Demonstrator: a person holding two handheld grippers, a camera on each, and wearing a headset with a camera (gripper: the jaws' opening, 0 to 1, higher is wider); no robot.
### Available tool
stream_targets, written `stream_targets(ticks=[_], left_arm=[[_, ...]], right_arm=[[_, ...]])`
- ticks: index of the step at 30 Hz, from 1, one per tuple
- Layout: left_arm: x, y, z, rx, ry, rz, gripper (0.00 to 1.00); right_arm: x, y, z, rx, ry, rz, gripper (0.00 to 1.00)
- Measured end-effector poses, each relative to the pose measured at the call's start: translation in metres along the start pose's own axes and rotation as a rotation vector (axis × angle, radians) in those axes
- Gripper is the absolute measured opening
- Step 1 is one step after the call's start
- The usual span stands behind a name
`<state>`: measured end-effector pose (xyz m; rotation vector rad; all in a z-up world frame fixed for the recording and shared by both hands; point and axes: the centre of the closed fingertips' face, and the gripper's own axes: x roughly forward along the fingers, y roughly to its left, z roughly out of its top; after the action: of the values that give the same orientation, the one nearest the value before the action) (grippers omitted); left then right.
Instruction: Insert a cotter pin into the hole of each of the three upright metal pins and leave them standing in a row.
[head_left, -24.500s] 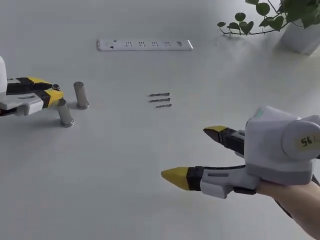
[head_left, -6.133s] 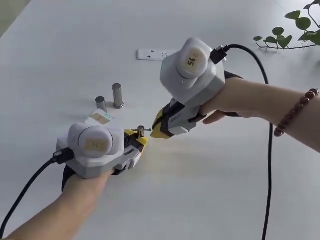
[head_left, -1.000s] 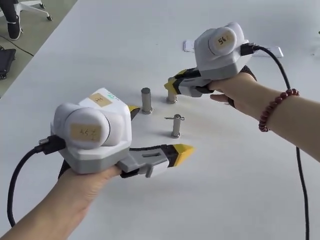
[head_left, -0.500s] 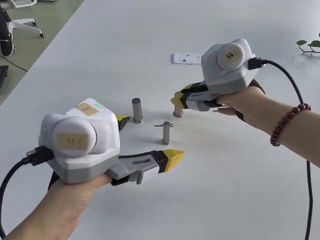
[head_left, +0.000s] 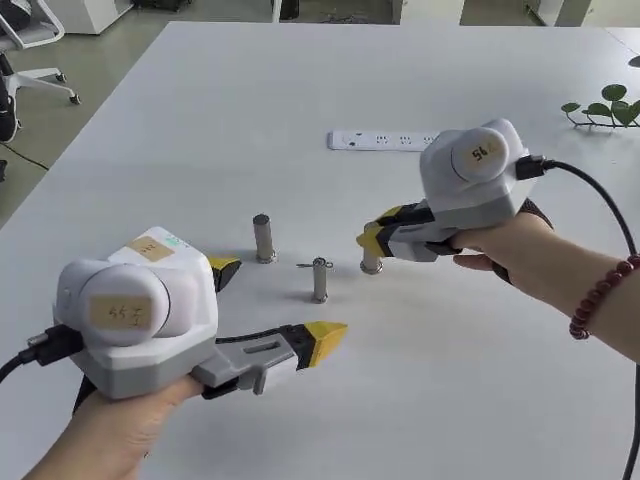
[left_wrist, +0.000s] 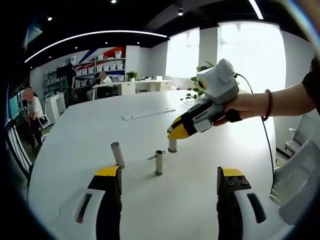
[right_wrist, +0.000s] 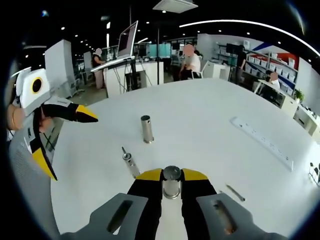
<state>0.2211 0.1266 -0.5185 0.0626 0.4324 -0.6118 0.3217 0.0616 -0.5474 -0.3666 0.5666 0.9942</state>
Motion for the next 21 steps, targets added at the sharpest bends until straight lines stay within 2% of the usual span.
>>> stream_targets(ticks=[2,8,14,21], left_arm=[[-0.003,-0.001,0.000,0.002,0.001,0.002,0.78],[-0.008,-0.005,0.001,-0.002,-0.008,0.005,0.77],[-0.014,-0.009,0.004,0.005,-0.015,0.005,0.76],[-0.019,-0.012,0.004,0.009,-0.015,0.005,0.76]], right_arm=[[-0.002,-0.006,0.000,0.002,-0.001,-0.009,0.08],[-0.015,0.011,-0.008,0.021,0.003,-0.042,0.08],[-0.023,0.024,-0.015,0.053,0.000,-0.051,0.08],[-0.024,0.030,-0.022,0.088,-0.005,-0.063,0.08]])
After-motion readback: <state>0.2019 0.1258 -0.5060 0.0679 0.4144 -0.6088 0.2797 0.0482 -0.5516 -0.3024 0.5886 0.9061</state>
